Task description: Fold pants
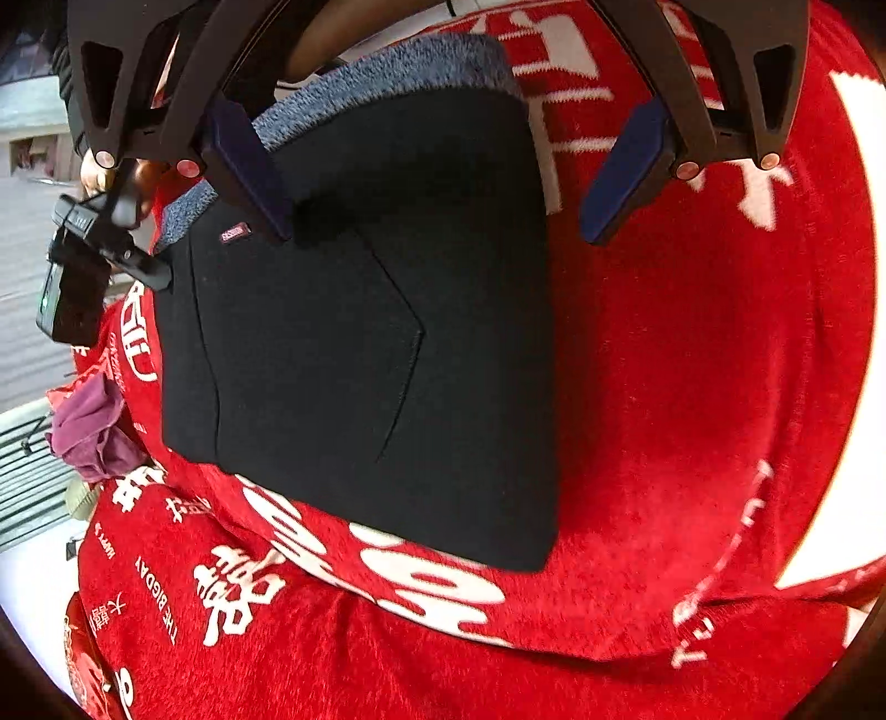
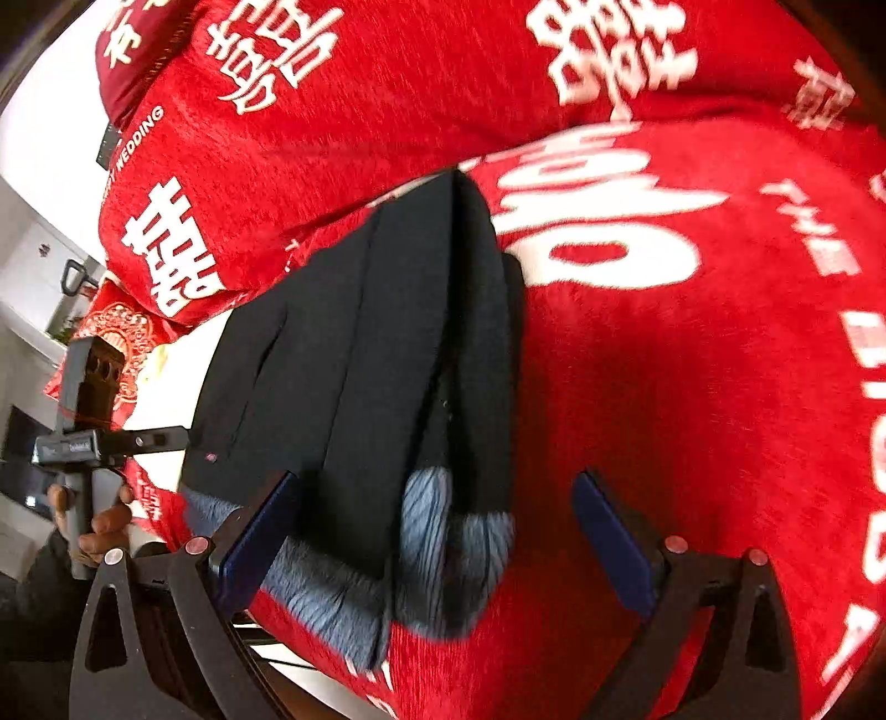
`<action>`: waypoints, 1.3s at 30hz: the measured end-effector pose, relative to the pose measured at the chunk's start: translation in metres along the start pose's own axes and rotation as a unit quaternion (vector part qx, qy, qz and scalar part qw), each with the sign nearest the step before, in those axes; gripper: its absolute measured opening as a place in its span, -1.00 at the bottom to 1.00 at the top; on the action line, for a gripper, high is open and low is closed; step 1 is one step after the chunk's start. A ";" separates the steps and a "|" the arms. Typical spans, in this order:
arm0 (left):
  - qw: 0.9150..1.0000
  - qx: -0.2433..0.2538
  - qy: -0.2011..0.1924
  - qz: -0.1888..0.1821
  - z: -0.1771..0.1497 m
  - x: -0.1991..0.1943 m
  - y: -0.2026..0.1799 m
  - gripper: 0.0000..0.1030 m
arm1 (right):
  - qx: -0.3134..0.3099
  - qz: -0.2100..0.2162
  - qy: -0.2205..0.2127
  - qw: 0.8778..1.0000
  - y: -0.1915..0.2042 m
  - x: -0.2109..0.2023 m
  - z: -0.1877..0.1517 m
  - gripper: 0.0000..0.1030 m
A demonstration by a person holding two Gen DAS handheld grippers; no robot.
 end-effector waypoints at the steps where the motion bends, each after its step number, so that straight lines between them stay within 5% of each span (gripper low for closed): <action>1: 1.000 0.001 0.002 -0.010 0.000 0.004 -0.001 1.00 | 0.003 0.013 0.004 1.000 0.001 0.004 0.001 0.93; 6: 0.999 0.015 -0.022 -0.031 0.008 0.008 -0.002 1.00 | -0.023 0.058 0.027 0.998 0.021 0.019 0.000 0.94; 14: 0.999 0.026 -0.039 -0.007 0.024 0.017 -0.004 0.99 | -0.080 0.044 0.013 0.996 0.034 0.040 0.009 1.00; 17: 0.996 0.061 -0.051 0.032 0.026 0.013 -0.019 0.67 | -0.070 0.026 0.007 0.997 0.037 0.042 0.012 1.00; 21: 0.996 0.056 -0.067 0.032 0.028 -0.004 -0.019 0.21 | -0.063 0.006 0.009 0.998 0.044 0.036 0.013 0.68; 28: 0.995 0.060 -0.069 0.037 0.036 -0.020 -0.027 0.02 | -0.056 -0.018 0.003 0.998 0.057 0.018 0.019 0.14; 39: 0.993 0.056 -0.100 0.037 0.102 -0.062 -0.033 0.01 | -0.066 0.000 -0.036 0.997 0.093 -0.011 0.066 0.08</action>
Point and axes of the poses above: each gripper's, at about its wrist camera, not at the fingertips, and x roughly the way its jaws point, y to its left, z to its top, the point moved 10 cm from there along x, roughly the way its jaws point, and after that the axes turned 12 degrees about x, right-handed, at the moved point
